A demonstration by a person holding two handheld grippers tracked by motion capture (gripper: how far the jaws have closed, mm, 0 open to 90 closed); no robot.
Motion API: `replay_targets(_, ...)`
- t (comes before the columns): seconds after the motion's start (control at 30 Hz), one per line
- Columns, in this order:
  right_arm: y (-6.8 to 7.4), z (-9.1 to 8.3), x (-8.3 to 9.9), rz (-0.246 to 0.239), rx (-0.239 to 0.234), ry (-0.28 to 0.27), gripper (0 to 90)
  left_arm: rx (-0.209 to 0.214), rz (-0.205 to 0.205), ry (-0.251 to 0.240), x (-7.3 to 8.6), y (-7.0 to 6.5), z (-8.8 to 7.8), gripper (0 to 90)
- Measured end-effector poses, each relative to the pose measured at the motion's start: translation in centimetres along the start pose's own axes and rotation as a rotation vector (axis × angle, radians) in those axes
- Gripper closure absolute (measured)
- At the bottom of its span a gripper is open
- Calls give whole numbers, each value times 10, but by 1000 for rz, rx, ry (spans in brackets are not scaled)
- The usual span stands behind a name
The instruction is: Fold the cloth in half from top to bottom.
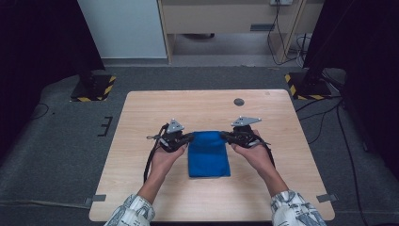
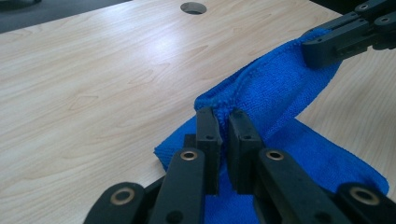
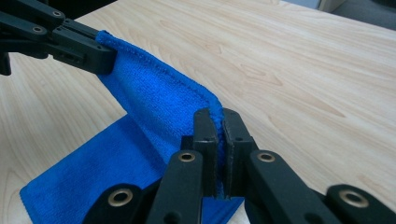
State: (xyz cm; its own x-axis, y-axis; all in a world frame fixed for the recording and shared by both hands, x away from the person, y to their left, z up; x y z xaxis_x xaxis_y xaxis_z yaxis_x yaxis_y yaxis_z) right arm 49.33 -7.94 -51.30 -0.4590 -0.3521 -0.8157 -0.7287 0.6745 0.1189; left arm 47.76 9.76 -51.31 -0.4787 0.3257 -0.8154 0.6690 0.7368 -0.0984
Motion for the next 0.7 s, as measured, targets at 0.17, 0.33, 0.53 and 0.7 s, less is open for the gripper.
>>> replay_targets(0.17, 3, 1, 4, 0, -10, 4, 868, 6, -8, 0, 5, 0, 0, 803)
replay_targets(0.33, 5, 1, 9, -1, -18, 11, 869, 16, -30, -2, 12, 0, 0, 780)
replay_targets(0.53, 9, 1, 12, -4, -28, 12, 871, 29, -65, -17, 17, -1, -5, 620)
replay_targets(0.7, 14, 2, 16, -20, -41, 27, 871, 37, -104, -64, 20, 1, -18, 420)
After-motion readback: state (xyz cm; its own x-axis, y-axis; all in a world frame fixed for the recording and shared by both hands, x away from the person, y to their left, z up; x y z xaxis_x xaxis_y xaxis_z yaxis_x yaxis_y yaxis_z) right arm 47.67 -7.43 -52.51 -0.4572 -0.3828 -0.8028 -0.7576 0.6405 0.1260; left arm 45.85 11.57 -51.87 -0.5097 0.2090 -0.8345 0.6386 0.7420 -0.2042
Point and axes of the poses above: each handheld gripper's, and its own axes: z roughly forward along the jaws, x roughly out of its underside, y roughly to its left, the point moved 8 cm from there along z, roughly forward along the jaws, and after that the axes turned 1 degree about y, right-handed, at the moved point
